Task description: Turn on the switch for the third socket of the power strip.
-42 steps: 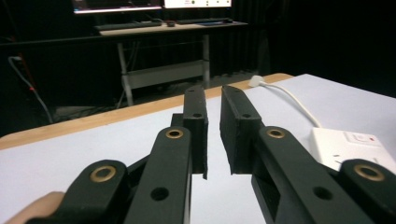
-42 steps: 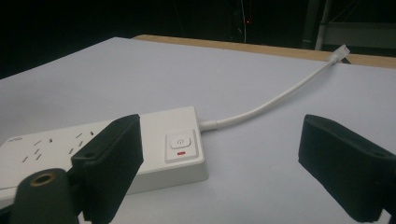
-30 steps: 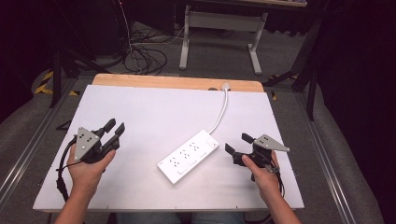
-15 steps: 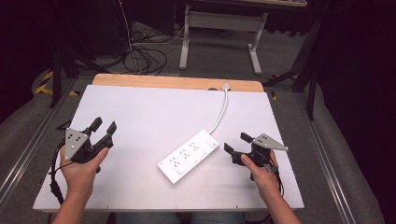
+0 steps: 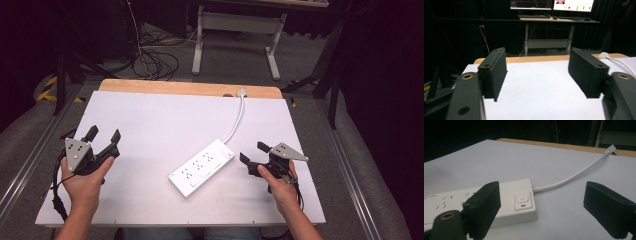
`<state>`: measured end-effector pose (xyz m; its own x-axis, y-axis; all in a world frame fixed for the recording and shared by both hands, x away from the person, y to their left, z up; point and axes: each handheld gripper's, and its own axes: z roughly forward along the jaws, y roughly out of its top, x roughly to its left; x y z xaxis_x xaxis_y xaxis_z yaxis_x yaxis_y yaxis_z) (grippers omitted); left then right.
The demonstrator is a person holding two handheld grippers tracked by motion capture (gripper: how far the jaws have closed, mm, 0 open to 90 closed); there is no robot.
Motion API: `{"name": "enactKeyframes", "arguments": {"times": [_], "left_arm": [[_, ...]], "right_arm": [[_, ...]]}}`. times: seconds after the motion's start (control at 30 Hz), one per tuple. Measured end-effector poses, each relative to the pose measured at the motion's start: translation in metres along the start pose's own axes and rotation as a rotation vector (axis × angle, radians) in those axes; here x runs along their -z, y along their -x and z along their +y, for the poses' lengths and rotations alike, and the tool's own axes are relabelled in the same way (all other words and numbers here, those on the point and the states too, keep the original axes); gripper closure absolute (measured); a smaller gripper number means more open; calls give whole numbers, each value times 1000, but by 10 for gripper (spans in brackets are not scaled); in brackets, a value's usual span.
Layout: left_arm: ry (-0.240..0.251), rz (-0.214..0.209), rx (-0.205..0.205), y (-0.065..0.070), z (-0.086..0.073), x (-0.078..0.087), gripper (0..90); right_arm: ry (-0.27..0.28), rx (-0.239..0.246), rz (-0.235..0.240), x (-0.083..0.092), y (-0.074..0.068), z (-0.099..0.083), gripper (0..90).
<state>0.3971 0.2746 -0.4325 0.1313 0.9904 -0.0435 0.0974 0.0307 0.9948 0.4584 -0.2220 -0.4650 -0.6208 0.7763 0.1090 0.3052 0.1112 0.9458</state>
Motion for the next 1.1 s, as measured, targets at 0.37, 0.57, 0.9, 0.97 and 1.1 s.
{"name": "enactKeyframes", "arguments": {"times": [0.37,0.57,0.9,0.97,1.1], "left_arm": [[-13,-34,18,0,-2,-2,120],[-1,-53,27,-1,-2,-1,44],[-3,-74,23,0,-3,-2,28],[-7,-77,20,-1,-3,-2,27],[-15,-79,23,0,-4,-3,22]], "right_arm": [[3,-1,2,0,1,0,142],[6,-7,0,2,1,0,132],[9,4,-1,4,2,1,60],[14,2,-6,5,3,0,47],[32,-4,-21,6,4,1,31]]}}
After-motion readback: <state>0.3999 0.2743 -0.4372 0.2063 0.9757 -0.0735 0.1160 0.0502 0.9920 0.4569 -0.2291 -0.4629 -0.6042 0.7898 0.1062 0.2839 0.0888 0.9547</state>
